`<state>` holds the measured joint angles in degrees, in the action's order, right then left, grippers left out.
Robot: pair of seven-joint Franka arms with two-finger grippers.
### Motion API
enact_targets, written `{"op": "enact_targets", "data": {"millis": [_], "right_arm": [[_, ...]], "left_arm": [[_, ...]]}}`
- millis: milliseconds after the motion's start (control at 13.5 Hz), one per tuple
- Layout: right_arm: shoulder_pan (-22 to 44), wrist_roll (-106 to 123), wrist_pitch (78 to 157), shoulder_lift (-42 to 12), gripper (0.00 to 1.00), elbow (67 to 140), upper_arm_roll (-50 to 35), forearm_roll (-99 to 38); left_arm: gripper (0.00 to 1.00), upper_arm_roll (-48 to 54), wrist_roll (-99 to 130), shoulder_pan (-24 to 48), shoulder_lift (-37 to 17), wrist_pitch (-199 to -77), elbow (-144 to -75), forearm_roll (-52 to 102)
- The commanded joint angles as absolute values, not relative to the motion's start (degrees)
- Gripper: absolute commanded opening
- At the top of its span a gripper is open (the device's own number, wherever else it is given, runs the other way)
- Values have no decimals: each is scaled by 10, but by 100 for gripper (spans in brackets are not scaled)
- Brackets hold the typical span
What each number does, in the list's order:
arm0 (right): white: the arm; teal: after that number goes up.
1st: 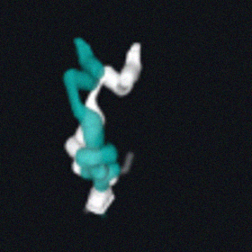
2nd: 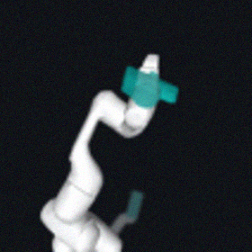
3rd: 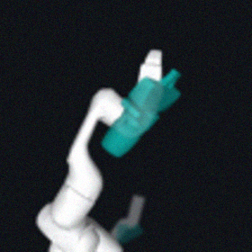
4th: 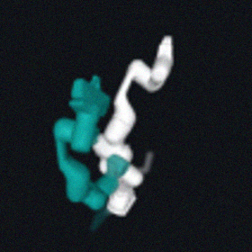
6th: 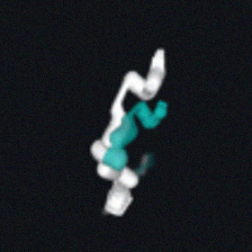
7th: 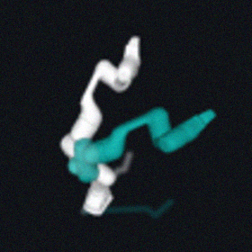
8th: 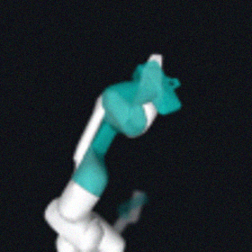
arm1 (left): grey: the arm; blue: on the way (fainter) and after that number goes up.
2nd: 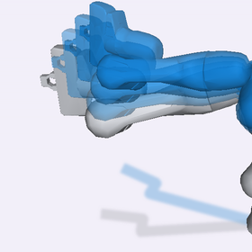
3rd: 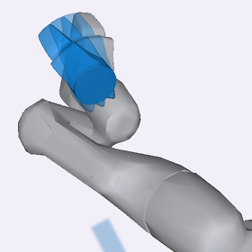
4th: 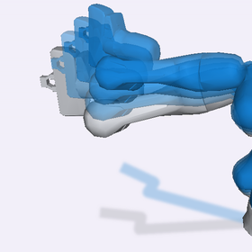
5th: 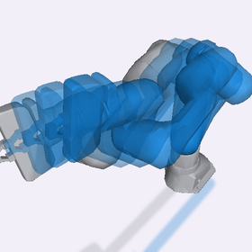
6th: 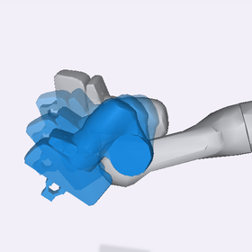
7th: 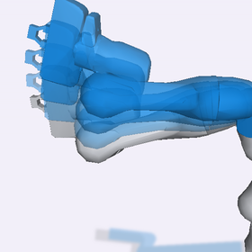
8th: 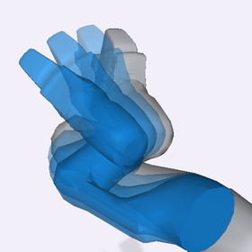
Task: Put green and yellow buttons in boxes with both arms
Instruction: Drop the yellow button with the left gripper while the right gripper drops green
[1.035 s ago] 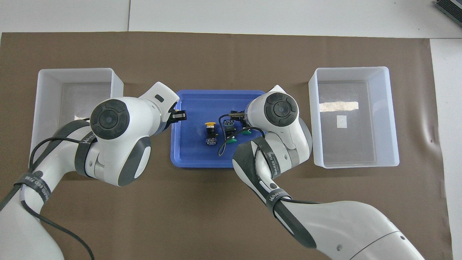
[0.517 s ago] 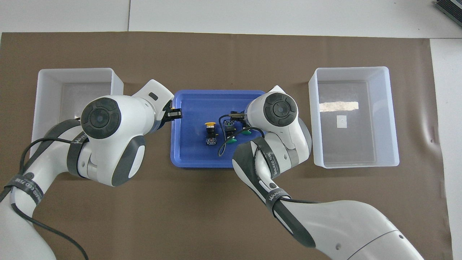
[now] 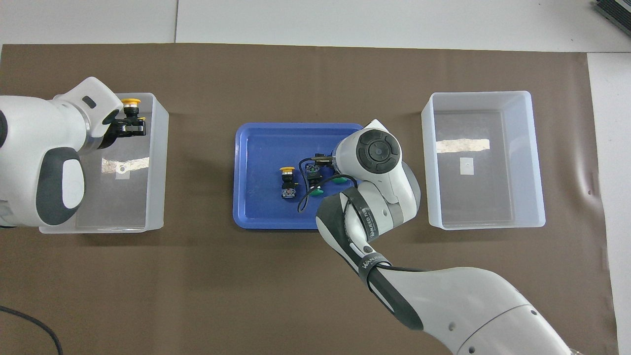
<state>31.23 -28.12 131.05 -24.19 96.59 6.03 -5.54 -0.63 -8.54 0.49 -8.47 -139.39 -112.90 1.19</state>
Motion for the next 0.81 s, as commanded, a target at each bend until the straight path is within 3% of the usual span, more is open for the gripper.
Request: {"op": "enact_targets", "data": {"millis": [0,443,739], "right_arm": [[257,-266,1254,-153,0,976,54,-62],[80,67,1233,-127,0,1008,55,-62],[21,155,1308,-127,0,1090,55,-62]], "left_arm": [[0,1,-135,-13,-115,-1401,-1127,2],[0,1,-138,-11,-191,-1496,-1143,2],[3,1,-136,-13,-209,-1535,-1138,2]]}}
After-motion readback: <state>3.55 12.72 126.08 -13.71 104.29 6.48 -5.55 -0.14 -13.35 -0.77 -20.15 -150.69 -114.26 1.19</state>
